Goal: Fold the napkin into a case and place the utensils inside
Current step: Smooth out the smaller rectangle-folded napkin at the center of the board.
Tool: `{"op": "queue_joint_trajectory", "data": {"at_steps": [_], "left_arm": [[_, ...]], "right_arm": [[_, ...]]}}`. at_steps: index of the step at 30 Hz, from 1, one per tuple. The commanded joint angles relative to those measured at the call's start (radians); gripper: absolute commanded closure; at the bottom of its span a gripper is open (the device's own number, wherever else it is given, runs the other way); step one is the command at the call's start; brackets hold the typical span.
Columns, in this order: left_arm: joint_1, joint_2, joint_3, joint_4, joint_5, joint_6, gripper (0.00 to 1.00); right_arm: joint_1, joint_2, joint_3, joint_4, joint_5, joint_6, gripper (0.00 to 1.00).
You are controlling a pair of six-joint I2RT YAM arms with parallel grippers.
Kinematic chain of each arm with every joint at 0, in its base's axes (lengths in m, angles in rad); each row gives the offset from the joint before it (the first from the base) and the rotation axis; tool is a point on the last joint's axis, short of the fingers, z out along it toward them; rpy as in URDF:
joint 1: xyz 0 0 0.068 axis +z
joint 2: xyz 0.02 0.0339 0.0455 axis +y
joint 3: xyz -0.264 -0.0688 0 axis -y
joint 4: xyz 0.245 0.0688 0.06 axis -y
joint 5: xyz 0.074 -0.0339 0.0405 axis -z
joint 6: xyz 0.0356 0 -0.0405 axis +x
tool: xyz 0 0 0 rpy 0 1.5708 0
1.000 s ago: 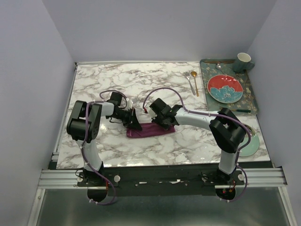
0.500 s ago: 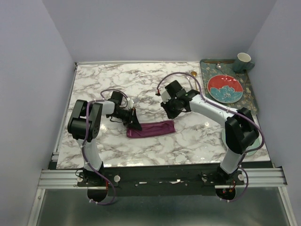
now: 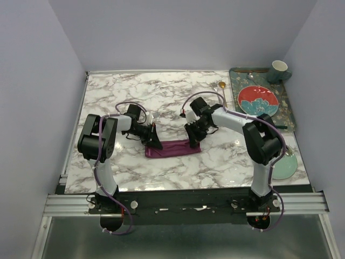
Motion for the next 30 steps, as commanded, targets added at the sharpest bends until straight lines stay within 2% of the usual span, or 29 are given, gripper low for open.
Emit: {"op": "queue_joint_trajectory", "data": {"at_steps": [1, 6, 12, 13, 17, 23, 30], "left_arm": [[0.009, 0.045, 0.002, -0.02, -0.147, 0.076, 0.99], [0.008, 0.053, 0.018, -0.055, -0.149, 0.13, 1.0], [0.008, 0.06, 0.032, -0.077, -0.144, 0.168, 1.0], [0.008, 0.062, 0.032, -0.078, -0.143, 0.168, 1.0], [0.008, 0.065, 0.034, -0.084, -0.139, 0.197, 1.0], [0.008, 0.065, 0.035, -0.089, -0.138, 0.204, 1.0], [0.008, 0.08, 0.046, -0.104, -0.136, 0.213, 1.0]], "right_arm": [[-0.043, 0.098, -0.046, -0.009, -0.071, 0.042, 0.82], [-0.092, 0.089, -0.077, -0.012, -0.17, 0.035, 0.83], [-0.104, -0.029, -0.051, -0.006, -0.402, 0.019, 0.82], [-0.104, -0.038, -0.042, -0.003, -0.48, 0.024, 0.82], [-0.104, -0.038, -0.028, 0.041, -0.628, 0.099, 0.8], [-0.113, 0.049, -0.042, 0.098, -0.671, 0.188, 0.8], [-0.165, 0.222, -0.054, 0.121, -0.611, 0.197, 0.8]]}}
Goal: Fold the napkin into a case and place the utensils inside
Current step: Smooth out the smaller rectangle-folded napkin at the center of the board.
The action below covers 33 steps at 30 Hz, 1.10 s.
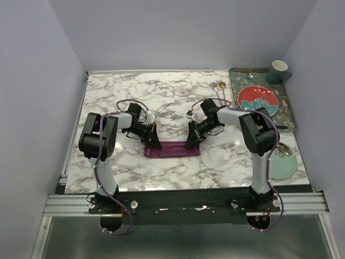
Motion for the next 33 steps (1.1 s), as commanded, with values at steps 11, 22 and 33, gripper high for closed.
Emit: {"op": "queue_joint_trajectory", "data": {"at_steps": [11, 22, 33], "left_arm": [[-0.019, 0.051, 0.033, -0.075, -0.134, 0.153, 1.0], [-0.065, 0.005, 0.164, -0.224, -0.067, 0.327, 0.79], [0.067, -0.165, 0.178, -0.255, 0.111, 0.299, 0.66]], "right_arm": [[-0.024, -0.019, -0.151, 0.006, 0.112, -0.009, 0.8], [-0.015, -0.136, 0.096, -0.09, 0.234, -0.238, 0.61], [0.115, -0.029, 0.224, -0.132, 0.339, -0.434, 0.42]]}}
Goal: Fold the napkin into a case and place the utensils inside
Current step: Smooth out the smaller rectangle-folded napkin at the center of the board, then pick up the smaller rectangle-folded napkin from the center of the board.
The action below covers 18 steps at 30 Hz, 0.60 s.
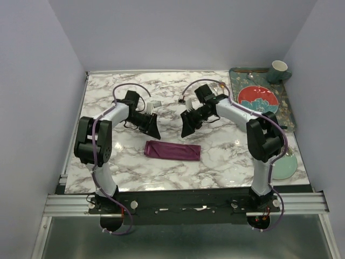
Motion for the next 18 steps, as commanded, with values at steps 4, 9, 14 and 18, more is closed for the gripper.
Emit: {"op": "queue_joint_trajectory", "data": {"at_steps": [4, 9, 14, 18], "left_arm": [[0.177, -0.128, -0.043, -0.013, 0.122, -0.011, 0.66], [0.208, -0.174, -0.083, 0.003, 0.09, 0.01, 0.66], [0.208, -0.197, -0.124, 0.023, 0.094, -0.008, 0.65], [0.208, -0.199, -0.126, 0.025, 0.093, -0.008, 0.65]], "right_arm": [[0.102, 0.115, 0.078, -0.069, 0.082, -0.155, 0.42], [0.126, 0.174, 0.138, -0.092, 0.082, -0.176, 0.42], [0.134, 0.226, 0.169, -0.109, 0.093, -0.183, 0.42], [0.137, 0.255, 0.193, -0.143, 0.067, -0.196, 0.43]]}}
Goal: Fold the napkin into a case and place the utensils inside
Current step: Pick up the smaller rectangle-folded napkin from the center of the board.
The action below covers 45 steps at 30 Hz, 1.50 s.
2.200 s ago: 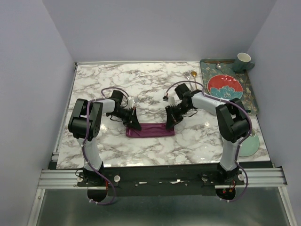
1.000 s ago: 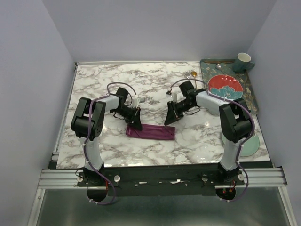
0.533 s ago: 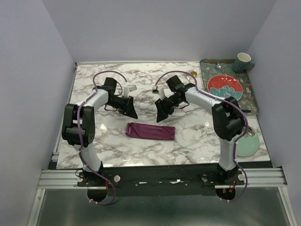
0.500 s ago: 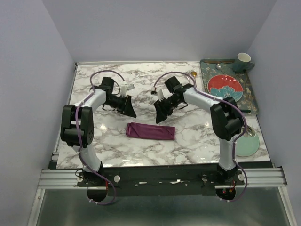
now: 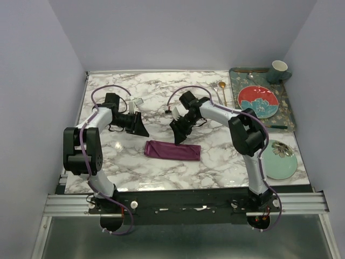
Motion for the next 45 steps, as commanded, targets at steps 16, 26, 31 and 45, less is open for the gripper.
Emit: {"op": "queue_joint_trajectory", "data": {"at_steps": [16, 26, 31, 45], "left_arm": [[0.0, -0.008, 0.008, 0.027, 0.024, -0.004, 0.64], [0.0, -0.012, 0.002, 0.033, 0.025, -0.004, 0.64], [0.0, -0.008, 0.001, 0.035, 0.027, -0.004, 0.64], [0.048, 0.001, 0.012, 0.055, 0.015, -0.016, 0.63]], "right_arm": [[0.01, 0.081, 0.053, -0.134, -0.118, -0.031, 0.53], [0.01, 0.075, 0.066, -0.133, -0.127, -0.007, 0.69], [0.008, 0.073, 0.079, -0.142, -0.132, -0.007, 0.99], [-0.004, -0.101, 0.088, -0.021, 0.274, -0.053, 1.0]]}}
